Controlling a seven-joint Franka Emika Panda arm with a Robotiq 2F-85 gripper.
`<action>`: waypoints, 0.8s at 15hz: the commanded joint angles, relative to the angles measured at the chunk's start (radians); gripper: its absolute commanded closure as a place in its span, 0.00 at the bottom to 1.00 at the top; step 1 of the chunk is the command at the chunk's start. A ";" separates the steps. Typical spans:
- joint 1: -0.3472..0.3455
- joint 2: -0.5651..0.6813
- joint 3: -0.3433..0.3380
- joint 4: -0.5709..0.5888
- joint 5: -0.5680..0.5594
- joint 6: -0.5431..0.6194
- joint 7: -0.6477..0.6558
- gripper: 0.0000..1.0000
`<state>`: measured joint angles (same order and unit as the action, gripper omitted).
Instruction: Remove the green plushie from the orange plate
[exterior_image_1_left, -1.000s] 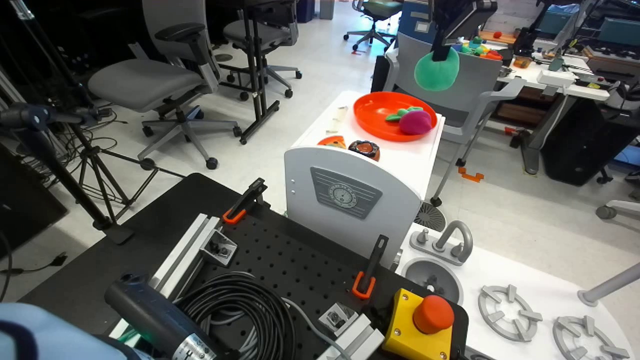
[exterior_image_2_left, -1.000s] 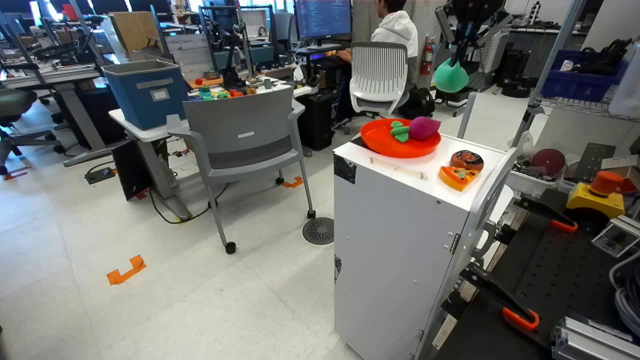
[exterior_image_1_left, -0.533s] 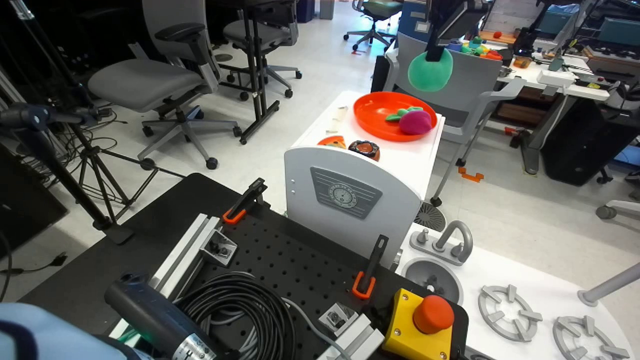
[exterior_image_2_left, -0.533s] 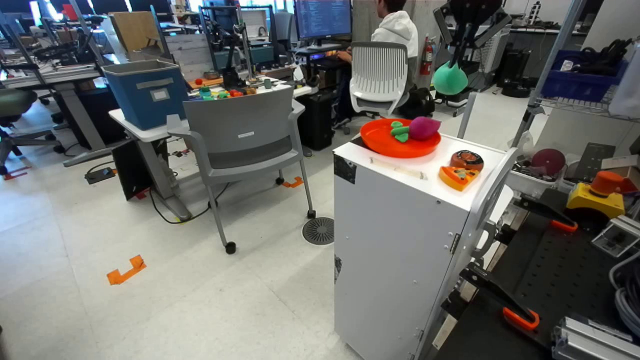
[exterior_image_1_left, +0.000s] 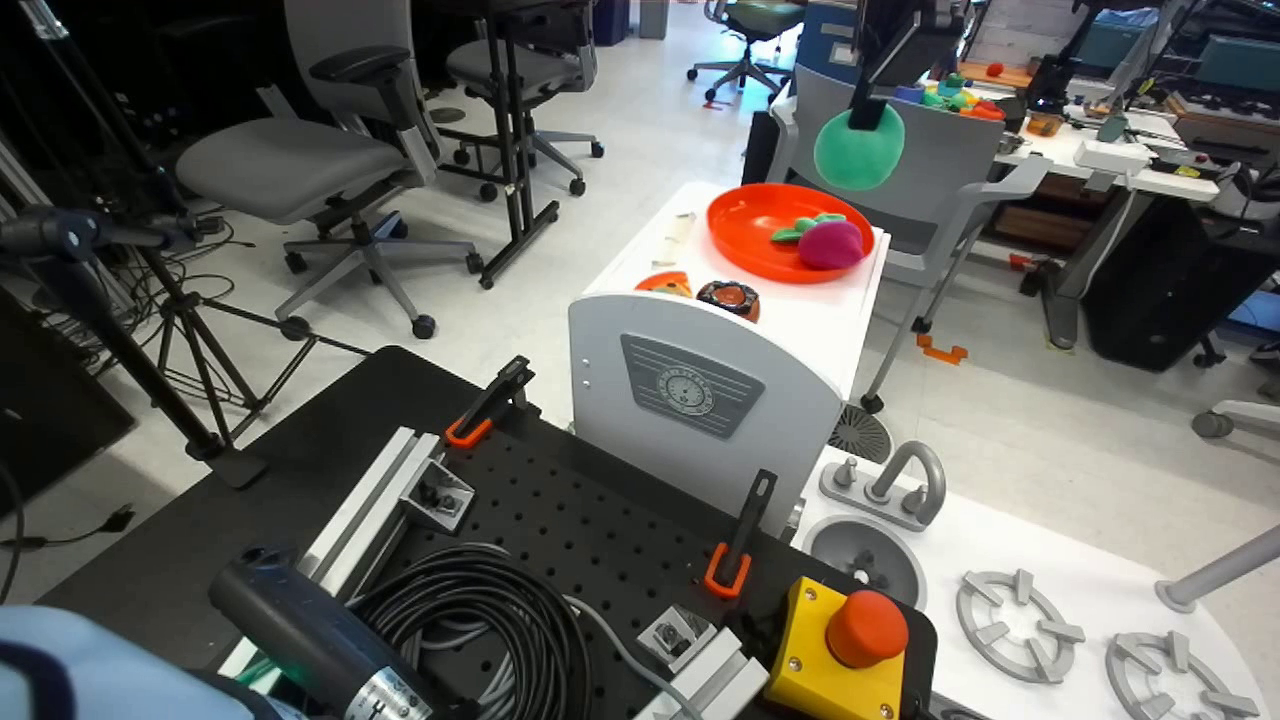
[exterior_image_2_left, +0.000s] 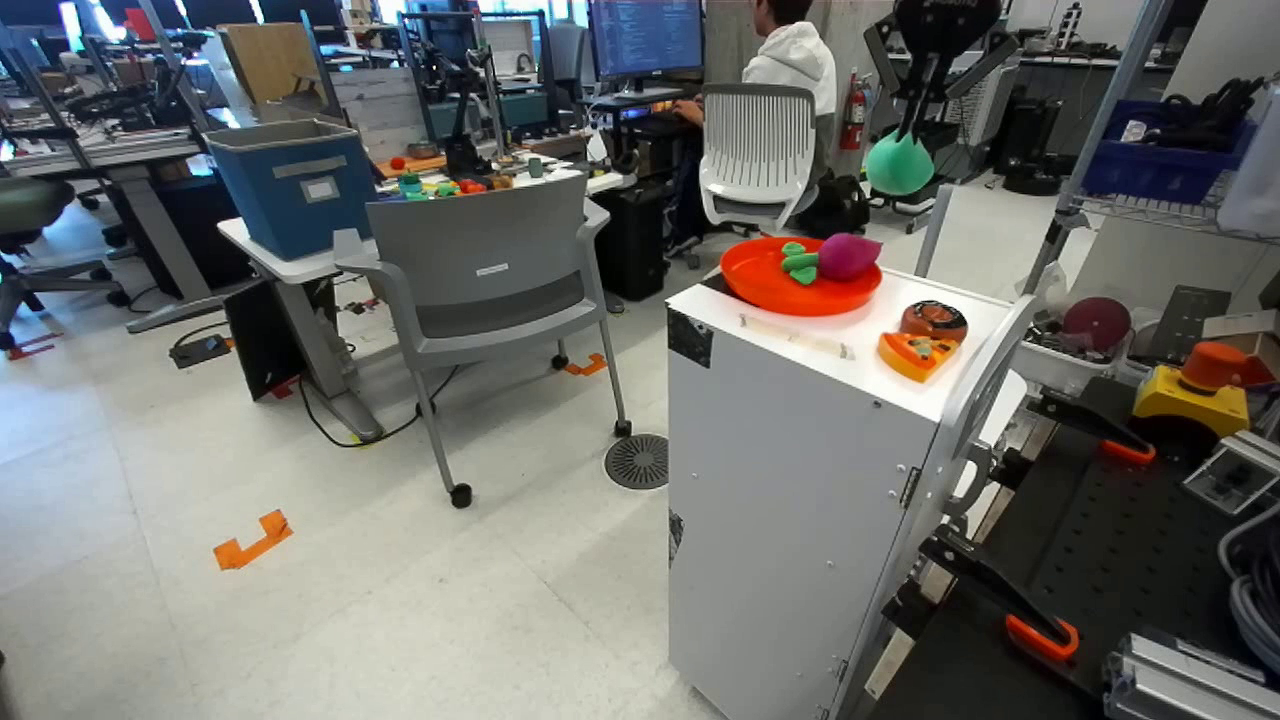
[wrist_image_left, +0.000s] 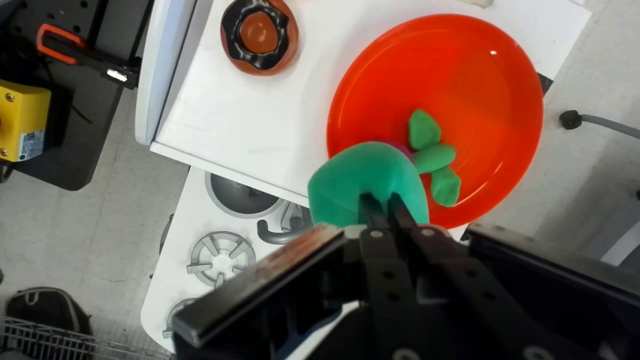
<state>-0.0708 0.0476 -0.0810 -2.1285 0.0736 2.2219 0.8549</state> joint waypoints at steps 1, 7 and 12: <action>0.004 0.002 -0.001 0.006 -0.040 0.005 -0.032 0.99; 0.026 0.015 0.009 0.006 -0.303 0.036 -0.125 0.99; 0.053 0.030 0.021 0.003 -0.482 0.113 -0.193 0.99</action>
<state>-0.0302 0.0655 -0.0658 -2.1287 -0.3216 2.2881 0.7093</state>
